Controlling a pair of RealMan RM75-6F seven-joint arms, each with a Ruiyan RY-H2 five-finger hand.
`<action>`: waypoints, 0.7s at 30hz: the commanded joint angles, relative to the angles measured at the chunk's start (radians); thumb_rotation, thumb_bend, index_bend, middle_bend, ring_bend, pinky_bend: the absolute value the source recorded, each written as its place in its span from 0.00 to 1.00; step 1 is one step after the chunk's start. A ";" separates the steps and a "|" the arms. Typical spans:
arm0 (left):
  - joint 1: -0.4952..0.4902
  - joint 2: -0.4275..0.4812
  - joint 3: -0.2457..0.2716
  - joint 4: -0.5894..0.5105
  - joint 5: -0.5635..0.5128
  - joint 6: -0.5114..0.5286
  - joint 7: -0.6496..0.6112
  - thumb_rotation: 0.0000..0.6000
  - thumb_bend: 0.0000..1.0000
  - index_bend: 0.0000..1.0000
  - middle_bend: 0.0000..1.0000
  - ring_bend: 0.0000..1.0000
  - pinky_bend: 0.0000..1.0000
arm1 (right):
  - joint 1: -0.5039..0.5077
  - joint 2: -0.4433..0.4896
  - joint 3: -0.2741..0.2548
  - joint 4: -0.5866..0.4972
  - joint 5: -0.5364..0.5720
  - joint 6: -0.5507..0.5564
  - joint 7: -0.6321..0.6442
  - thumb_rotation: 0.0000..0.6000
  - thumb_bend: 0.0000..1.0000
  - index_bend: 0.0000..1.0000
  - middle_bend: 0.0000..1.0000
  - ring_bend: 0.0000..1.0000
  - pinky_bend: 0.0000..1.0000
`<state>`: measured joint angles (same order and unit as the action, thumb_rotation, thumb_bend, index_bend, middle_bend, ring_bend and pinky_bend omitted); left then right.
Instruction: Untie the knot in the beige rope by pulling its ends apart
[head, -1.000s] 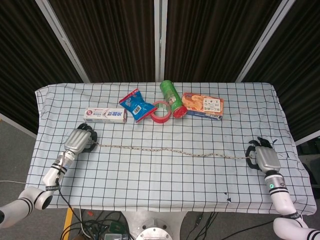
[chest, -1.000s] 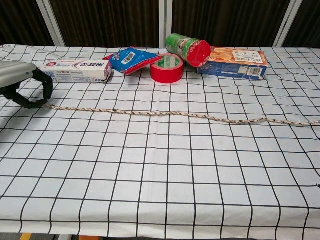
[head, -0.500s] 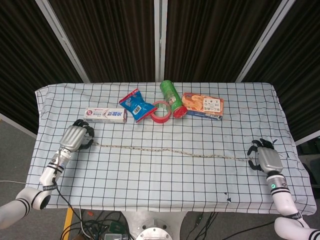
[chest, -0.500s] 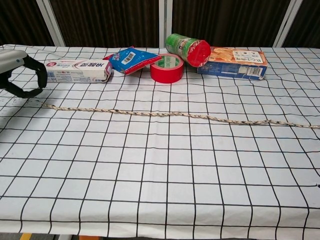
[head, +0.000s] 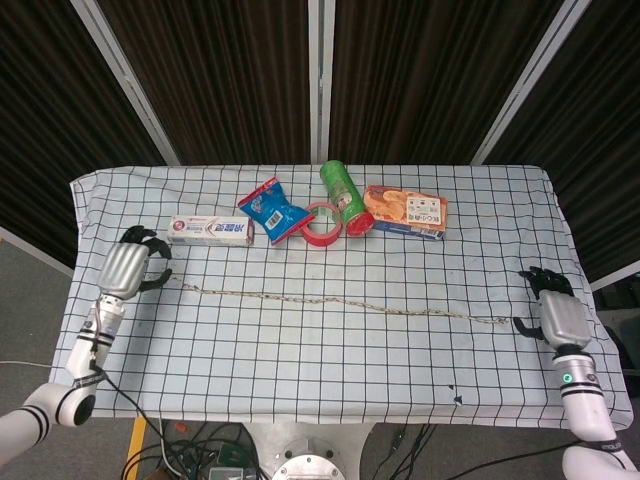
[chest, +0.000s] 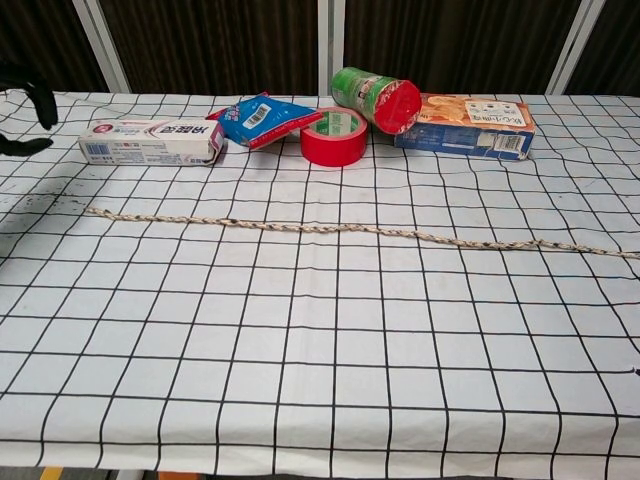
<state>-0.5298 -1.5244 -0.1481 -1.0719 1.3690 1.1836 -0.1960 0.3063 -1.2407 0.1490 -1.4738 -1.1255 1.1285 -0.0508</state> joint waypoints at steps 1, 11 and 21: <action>0.081 0.060 -0.030 -0.155 -0.033 0.125 0.054 1.00 0.14 0.44 0.44 0.22 0.16 | -0.082 0.070 0.009 -0.112 -0.081 0.194 -0.022 1.00 0.22 0.07 0.05 0.00 0.00; 0.284 0.109 0.051 -0.399 0.008 0.404 0.274 1.00 0.02 0.24 0.28 0.11 0.12 | -0.215 0.039 -0.057 -0.197 -0.205 0.442 -0.124 1.00 0.20 0.00 0.00 0.00 0.00; 0.369 0.109 0.121 -0.375 0.047 0.432 0.304 1.00 0.02 0.21 0.24 0.07 0.09 | -0.224 -0.032 -0.068 -0.112 -0.221 0.403 -0.074 1.00 0.29 0.00 0.00 0.00 0.00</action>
<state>-0.1627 -1.4221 -0.0397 -1.4545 1.4117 1.6379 0.1072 0.0780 -1.2614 0.0792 -1.6007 -1.3438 1.5412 -0.1288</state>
